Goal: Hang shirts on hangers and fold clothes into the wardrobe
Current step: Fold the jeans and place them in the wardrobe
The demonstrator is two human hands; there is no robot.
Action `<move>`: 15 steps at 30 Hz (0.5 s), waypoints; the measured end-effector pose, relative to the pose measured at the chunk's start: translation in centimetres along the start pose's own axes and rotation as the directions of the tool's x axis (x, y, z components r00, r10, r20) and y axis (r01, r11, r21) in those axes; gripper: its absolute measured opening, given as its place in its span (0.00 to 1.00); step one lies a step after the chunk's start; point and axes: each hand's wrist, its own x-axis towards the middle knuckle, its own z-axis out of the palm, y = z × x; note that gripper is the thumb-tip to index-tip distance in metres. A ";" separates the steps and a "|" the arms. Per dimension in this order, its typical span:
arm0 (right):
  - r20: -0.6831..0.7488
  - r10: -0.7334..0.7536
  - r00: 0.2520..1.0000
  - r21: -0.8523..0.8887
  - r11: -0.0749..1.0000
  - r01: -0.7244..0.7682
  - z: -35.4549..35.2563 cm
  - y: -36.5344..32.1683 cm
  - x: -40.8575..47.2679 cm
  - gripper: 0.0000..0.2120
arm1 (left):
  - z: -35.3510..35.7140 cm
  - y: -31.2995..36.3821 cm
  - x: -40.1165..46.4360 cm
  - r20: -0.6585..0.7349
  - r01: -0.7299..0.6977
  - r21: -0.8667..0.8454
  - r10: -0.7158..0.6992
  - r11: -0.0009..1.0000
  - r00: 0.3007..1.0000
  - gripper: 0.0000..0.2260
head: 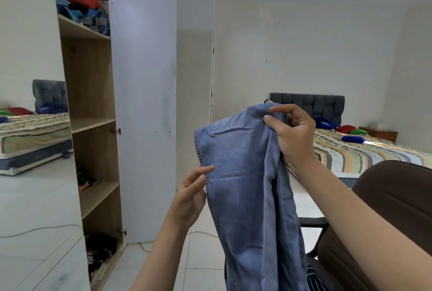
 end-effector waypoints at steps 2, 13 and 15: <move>0.045 0.085 0.995 0.091 0.992 -0.089 -0.1 -0.3 0.0 0.11 | -0.3 -0.1 1.2 0.010 0.033 0.091 -0.034 0.995 0.999 0.24; 0.442 0.321 0.838 0.413 0.756 -0.507 -2.4 -0.1 1.7 0.13 | -0.7 0.2 5.5 0.083 0.048 0.328 -0.079 0.944 0.993 0.22; 0.427 0.339 0.838 0.406 0.756 -0.513 -2.8 0.4 2.0 0.12 | -0.3 -0.3 5.7 0.064 0.055 0.298 -0.078 0.953 0.995 0.22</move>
